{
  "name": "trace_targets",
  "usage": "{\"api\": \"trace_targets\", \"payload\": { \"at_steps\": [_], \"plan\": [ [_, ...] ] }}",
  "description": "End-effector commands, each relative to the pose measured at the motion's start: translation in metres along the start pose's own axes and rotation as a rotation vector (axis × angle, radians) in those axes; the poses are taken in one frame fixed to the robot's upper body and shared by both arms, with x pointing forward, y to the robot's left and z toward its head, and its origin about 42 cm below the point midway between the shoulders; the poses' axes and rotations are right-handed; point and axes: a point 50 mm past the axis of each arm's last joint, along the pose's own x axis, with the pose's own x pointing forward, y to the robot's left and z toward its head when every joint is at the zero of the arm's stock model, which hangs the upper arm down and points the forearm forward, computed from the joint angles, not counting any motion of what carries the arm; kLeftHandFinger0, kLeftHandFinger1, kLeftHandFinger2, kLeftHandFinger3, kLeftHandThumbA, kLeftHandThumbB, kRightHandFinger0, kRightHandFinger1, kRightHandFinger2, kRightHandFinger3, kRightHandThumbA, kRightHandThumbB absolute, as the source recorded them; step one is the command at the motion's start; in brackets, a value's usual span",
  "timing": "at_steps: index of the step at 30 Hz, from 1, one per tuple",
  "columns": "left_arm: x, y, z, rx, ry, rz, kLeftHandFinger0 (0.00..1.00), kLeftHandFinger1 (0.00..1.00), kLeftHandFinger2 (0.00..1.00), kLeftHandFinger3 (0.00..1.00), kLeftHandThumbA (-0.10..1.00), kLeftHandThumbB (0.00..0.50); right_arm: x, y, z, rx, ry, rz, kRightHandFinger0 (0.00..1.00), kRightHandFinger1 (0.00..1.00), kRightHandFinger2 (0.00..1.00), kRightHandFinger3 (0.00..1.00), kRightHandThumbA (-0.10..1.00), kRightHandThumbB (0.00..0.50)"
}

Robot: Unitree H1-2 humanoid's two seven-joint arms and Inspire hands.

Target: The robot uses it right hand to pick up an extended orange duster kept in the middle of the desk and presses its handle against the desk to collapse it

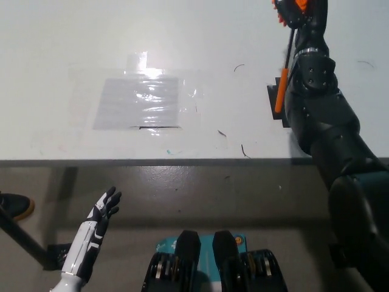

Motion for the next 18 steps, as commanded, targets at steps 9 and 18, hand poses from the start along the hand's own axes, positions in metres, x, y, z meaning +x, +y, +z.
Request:
{"api": "trace_targets", "payload": {
  "at_steps": [9, 18],
  "plan": [
    [0.011, 0.006, 0.011, 0.001, -0.064, -0.004, 1.00, 1.00, 1.00, 1.00, 1.00, 0.119, -0.001, 0.015, 0.022, 0.103, -0.105, -0.060, 0.00, 0.00, 0.23, 0.35, -0.10, 0.076],
    [0.012, 0.005, 0.012, -0.004, -0.074, -0.004, 1.00, 1.00, 1.00, 1.00, 1.00, 0.100, -0.034, -0.016, -0.054, -0.099, 0.058, -0.078, 0.00, 0.09, 0.47, 0.51, -0.10, 0.122]
  ]
}}
